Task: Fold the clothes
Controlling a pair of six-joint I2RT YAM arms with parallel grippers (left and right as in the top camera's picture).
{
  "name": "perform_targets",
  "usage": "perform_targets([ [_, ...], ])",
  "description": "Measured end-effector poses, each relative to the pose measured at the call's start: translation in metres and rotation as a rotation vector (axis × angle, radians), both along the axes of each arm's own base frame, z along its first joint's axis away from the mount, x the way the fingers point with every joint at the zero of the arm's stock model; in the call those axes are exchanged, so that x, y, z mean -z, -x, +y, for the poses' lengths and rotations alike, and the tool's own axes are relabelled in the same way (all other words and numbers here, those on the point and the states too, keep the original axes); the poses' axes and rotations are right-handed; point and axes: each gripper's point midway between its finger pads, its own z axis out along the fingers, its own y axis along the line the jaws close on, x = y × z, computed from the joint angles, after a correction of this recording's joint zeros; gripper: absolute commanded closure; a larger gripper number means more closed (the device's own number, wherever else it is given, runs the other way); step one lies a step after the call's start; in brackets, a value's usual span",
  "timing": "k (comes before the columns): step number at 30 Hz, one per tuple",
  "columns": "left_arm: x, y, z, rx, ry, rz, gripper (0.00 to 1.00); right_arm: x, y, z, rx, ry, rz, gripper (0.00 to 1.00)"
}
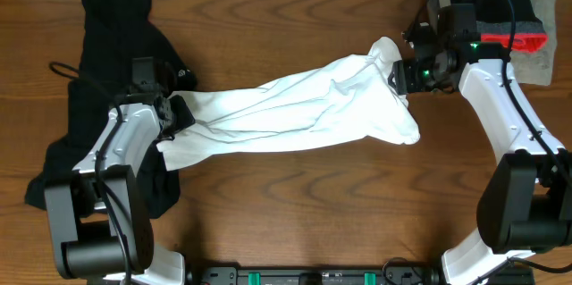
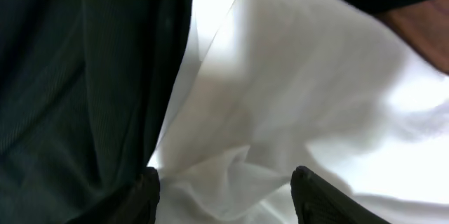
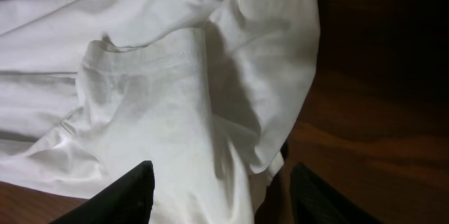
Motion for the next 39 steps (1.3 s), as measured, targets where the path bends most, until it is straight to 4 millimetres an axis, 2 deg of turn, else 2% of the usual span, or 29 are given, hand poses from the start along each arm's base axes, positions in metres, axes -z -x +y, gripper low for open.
perform_targets([
  [1, 0.001, -0.002, 0.000, 0.002, -0.002, -0.004, 0.42, 0.000, 0.000, 0.000, 0.000, 0.000, 0.001, 0.40],
  [8, 0.021, -0.004, 0.001, 0.017, -0.004, 0.029, 0.88, 0.000, 0.001, 0.000, 0.000, 0.001, 0.005, 0.40],
  [9, 0.022, -0.004, 0.001, 0.016, -0.005, 0.029, 0.92, 0.000, 0.001, 0.000, 0.000, 0.000, 0.005, 0.40],
  [19, 0.017, 0.002, -0.003, 0.028, 0.015, 0.047, 0.94, 0.000, 0.001, 0.000, 0.000, 0.000, 0.005, 0.40],
  [25, -0.023, -0.021, -0.018, 0.065, 0.075, -0.071, 0.94, 0.000, 0.001, 0.000, 0.000, 0.000, 0.005, 0.40],
  [27, -0.040, -0.032, -0.031, 0.100, 0.090, -0.122, 0.94, 0.000, 0.001, 0.000, 0.000, 0.000, 0.005, 0.40],
  [30, -0.051, -0.042, -0.053, 0.158, 0.106, -0.162, 0.94, 0.000, 0.001, 0.000, 0.000, 0.001, 0.005, 0.40],
  [39, -0.060, -0.049, -0.130, 0.301, 0.161, -0.221, 0.94, 0.001, 0.002, 0.000, 0.000, 0.000, 0.008, 0.41],
])
